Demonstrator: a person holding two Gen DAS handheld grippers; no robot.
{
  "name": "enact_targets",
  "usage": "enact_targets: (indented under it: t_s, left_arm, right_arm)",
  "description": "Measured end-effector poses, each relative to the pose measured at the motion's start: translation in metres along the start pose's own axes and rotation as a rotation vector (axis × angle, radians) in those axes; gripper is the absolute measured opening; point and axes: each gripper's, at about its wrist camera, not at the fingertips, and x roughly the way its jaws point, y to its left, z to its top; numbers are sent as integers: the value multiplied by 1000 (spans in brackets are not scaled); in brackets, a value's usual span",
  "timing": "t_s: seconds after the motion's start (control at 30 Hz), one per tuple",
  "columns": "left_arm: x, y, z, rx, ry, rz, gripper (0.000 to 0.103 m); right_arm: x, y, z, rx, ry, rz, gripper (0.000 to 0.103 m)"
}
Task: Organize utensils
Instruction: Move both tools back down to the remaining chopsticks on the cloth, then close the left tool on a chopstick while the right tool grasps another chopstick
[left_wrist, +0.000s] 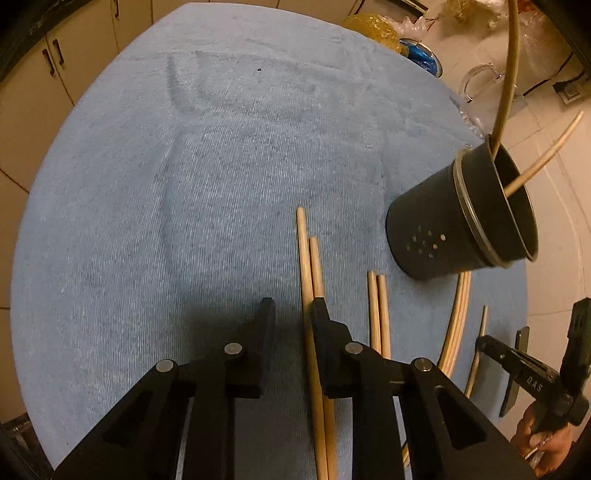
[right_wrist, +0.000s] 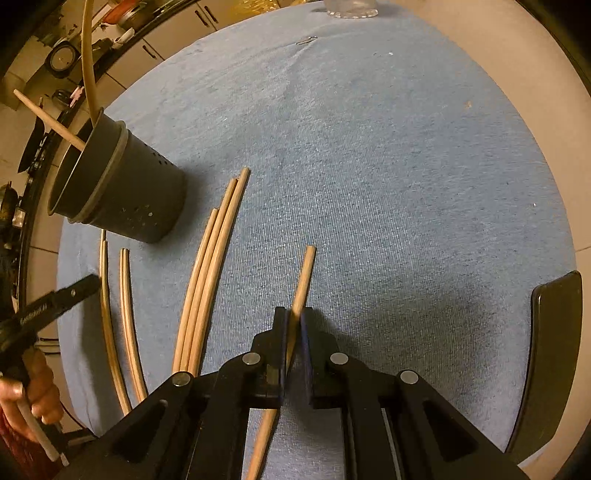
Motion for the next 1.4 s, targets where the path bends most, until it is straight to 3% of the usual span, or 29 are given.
enact_targets:
  t_s: [0.37,0.43,0.67,0.8,0.9,1.03,1.4]
  left_arm:
    - [4,-22,18,55,46,111,19]
    - [8,-26,17,71,51,133,7]
    - [4,-19,2,63,21,83,7]
    - [6,-21,2,65,29,105,8]
    - [6,-25,0,69,6,101,6]
    - [-7,-22,-15,64,-52,53,6]
    - [-95,-21,-43,92,-315,-14,6]
  right_arm:
    - [9,14,15,-13,18,-20,7]
    - [11,17,17,-21,22,-28,7]
    - [13,22,21,-41,29,-36,7]
    - [17,32,23,-75,38,-84,8]
    - [20,38,28,-106,21,-85,8]
    - [15,33,30,-73,-6,-14,5]
    - [-61,50,13,-112,-281,132,5]
